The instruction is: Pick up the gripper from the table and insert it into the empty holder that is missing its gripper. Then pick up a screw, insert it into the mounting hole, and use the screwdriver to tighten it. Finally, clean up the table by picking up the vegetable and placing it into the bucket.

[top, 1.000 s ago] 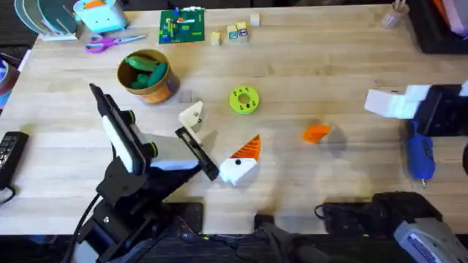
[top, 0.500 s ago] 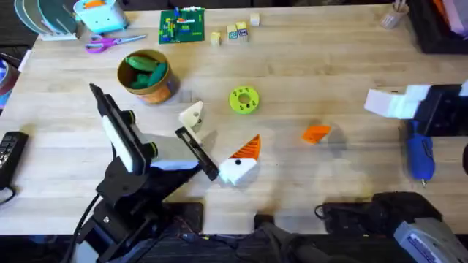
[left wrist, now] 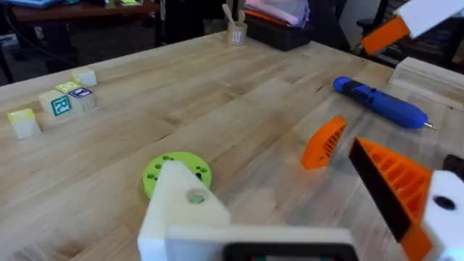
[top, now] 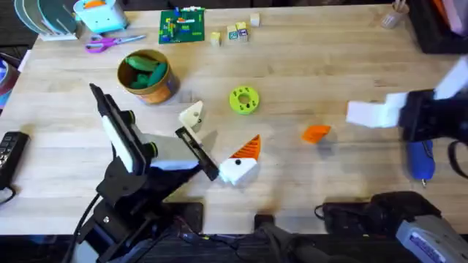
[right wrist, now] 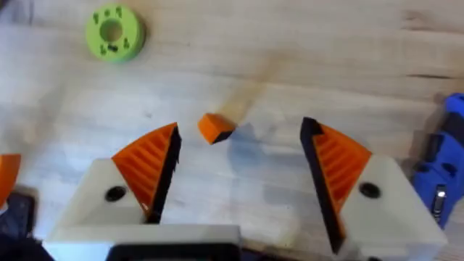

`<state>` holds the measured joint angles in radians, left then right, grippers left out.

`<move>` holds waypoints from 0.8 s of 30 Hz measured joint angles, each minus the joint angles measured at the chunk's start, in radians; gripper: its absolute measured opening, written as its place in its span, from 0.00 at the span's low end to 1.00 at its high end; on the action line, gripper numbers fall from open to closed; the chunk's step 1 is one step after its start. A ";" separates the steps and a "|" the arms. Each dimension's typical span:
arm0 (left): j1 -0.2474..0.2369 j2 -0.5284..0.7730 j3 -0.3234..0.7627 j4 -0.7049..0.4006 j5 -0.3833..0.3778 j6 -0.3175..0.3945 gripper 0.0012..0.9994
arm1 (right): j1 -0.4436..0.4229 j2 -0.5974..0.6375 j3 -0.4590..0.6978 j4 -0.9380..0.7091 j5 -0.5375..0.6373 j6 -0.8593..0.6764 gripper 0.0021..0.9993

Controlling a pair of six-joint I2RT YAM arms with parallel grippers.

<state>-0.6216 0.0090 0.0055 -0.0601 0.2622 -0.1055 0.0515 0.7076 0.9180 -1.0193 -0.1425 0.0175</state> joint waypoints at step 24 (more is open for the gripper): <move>0.000 0.000 0.000 0.000 0.000 0.000 1.00 | 0.290 0.468 0.000 -0.026 0.117 -0.337 0.98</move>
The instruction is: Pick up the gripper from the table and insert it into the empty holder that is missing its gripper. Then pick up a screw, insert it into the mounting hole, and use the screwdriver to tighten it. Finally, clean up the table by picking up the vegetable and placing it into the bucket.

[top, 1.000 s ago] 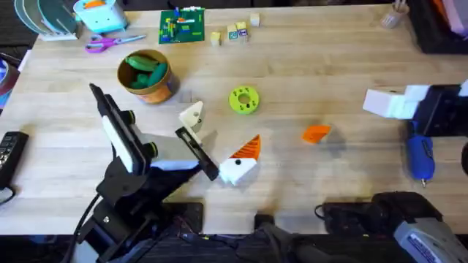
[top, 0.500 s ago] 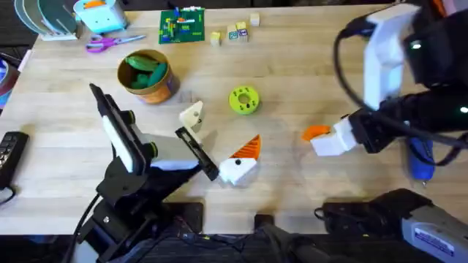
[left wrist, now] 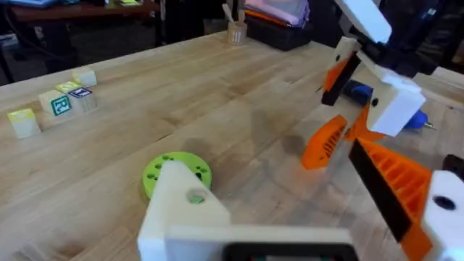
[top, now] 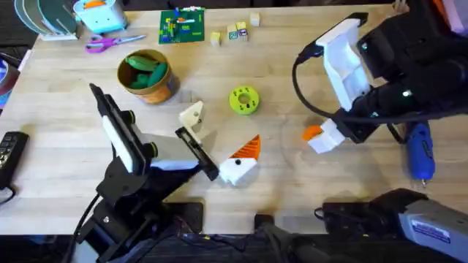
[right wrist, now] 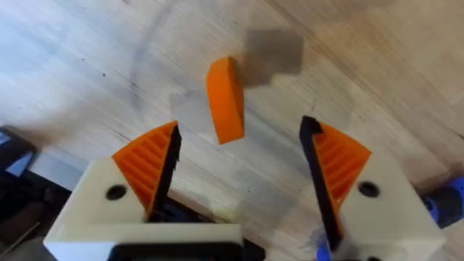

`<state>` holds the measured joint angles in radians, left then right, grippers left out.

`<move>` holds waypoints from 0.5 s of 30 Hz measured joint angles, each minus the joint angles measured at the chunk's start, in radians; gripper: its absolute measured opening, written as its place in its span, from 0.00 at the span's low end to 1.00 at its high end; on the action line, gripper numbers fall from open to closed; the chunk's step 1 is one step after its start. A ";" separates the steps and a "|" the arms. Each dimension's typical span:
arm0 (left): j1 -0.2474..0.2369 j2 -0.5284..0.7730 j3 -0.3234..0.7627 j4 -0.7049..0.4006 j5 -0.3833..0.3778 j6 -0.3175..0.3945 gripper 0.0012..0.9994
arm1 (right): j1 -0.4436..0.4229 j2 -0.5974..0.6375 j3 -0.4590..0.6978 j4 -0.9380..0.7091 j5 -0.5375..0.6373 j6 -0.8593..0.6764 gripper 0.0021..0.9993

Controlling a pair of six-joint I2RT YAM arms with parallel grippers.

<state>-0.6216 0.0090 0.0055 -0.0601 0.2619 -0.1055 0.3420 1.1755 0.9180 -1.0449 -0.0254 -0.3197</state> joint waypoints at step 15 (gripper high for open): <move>0.000 0.000 0.000 0.000 0.000 0.000 1.00 | 0.028 0.098 0.000 0.031 0.032 -0.058 0.71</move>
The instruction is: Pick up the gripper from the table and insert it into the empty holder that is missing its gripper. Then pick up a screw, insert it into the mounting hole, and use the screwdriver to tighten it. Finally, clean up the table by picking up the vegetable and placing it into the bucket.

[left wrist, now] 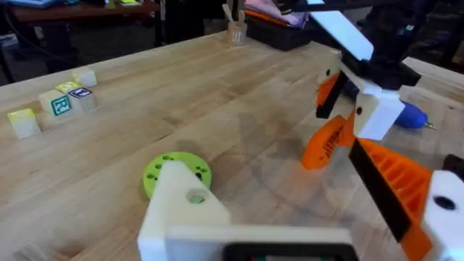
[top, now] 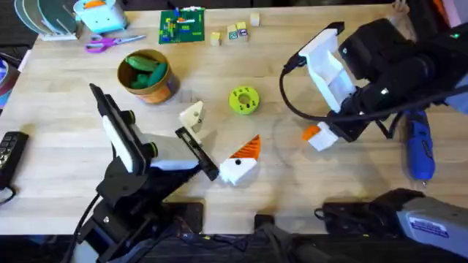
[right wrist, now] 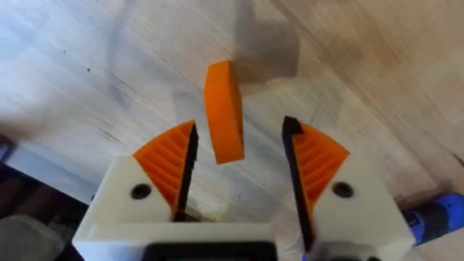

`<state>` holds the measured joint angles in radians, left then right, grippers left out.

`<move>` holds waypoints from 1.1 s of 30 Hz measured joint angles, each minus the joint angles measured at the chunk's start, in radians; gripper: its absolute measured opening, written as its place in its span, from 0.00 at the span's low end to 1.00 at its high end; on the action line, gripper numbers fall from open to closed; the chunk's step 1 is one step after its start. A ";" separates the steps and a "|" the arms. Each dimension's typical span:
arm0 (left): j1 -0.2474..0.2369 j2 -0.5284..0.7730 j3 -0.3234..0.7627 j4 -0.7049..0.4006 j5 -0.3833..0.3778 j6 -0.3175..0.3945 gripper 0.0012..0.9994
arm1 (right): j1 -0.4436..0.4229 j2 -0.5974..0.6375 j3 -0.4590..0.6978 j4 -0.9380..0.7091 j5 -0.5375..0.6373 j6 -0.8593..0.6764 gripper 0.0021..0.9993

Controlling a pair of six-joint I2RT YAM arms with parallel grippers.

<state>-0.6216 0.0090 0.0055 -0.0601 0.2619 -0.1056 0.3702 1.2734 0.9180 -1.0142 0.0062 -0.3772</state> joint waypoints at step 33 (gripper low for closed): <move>0.000 0.000 0.000 0.000 0.000 0.000 1.00 | -0.227 -0.173 -0.064 0.504 -0.568 0.398 0.01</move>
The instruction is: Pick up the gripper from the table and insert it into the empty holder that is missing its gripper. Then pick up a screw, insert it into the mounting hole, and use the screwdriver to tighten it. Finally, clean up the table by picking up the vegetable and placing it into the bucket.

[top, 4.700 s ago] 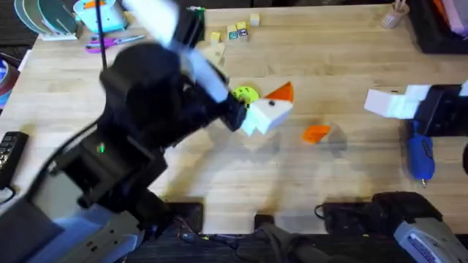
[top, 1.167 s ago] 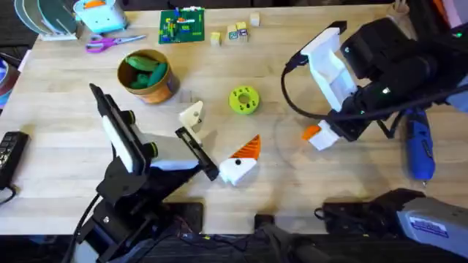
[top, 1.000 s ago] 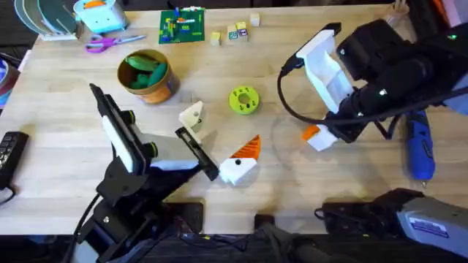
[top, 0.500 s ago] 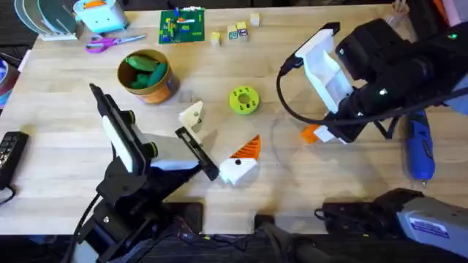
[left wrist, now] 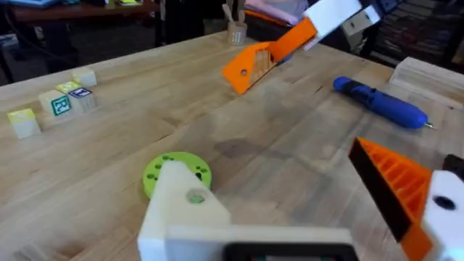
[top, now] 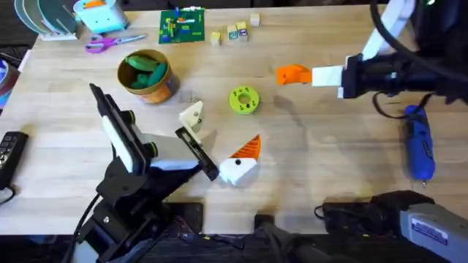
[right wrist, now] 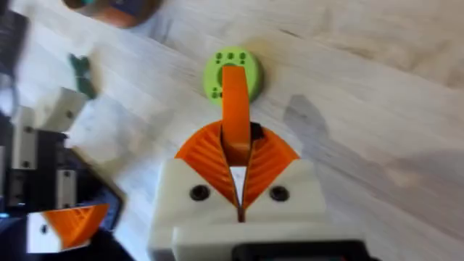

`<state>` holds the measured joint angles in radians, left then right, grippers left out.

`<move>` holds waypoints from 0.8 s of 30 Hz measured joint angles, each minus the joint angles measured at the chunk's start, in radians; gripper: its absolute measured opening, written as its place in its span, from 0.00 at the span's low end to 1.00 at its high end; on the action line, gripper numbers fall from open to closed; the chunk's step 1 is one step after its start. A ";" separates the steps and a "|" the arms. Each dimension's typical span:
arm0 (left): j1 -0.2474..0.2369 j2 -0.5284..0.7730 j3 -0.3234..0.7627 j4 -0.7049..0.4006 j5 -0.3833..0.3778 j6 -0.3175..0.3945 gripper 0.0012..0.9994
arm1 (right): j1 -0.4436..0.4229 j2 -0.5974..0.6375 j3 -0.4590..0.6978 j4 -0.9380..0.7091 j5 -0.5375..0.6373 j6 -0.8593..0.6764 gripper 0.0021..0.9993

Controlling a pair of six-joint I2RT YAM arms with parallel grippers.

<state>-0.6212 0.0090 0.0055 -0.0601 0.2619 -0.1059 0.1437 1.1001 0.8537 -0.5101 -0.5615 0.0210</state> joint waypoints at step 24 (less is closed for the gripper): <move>0.000 0.000 0.000 0.008 0.191 0.000 1.00 | 0.133 0.399 -0.062 0.073 -0.854 0.392 0.01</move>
<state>-0.6214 0.0090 0.0059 -0.0517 0.4533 -0.1059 0.2770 1.4990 0.7918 -0.4368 -1.4156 0.4135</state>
